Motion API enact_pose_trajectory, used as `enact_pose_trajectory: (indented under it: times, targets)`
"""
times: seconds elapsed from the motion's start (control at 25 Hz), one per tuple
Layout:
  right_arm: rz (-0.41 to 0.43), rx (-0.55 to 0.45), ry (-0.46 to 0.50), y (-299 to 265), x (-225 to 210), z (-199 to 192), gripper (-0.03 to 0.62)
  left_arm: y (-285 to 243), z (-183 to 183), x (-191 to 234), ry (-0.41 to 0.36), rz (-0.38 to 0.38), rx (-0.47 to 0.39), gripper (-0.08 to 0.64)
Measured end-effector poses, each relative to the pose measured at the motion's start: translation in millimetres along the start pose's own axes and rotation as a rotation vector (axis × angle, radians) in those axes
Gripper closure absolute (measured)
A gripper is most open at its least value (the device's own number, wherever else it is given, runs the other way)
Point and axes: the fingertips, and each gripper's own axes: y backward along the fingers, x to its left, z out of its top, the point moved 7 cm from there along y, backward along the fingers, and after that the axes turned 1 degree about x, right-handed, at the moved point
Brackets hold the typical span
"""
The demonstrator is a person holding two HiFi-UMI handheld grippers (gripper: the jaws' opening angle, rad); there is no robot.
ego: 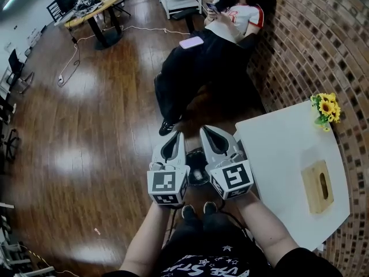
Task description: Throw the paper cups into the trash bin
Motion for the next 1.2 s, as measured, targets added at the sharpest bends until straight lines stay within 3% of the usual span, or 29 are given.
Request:
enact_pose_trajectory:
  times: [0.16, 0.48, 0.76, 1.2]
  targets:
    - [0.002, -0.034, 0.029, 3.7, 9.2, 11.8, 0.584, 5.4, 15.2, -6.4, 0.008, -0.012, -0.009, 0.555]
    - [0.023, 0.018, -0.005, 2.2, 16.9, 15.3, 0.584, 11.3, 12.4, -5.6, -0.022, -0.010, -0.048, 0.555]
    - [0.071, 0.037, 0.063, 6.8, 20.3, 15.7, 0.584, 14.9, 12.8, -14.6, -0.043, -0.016, -0.063, 0.555]
    - [0.078, 0.057, 0.030, 10.1, 20.8, 17.1, 0.584, 19.0, 23.7, -17.8, -0.040, -0.014, -0.082, 0.555]
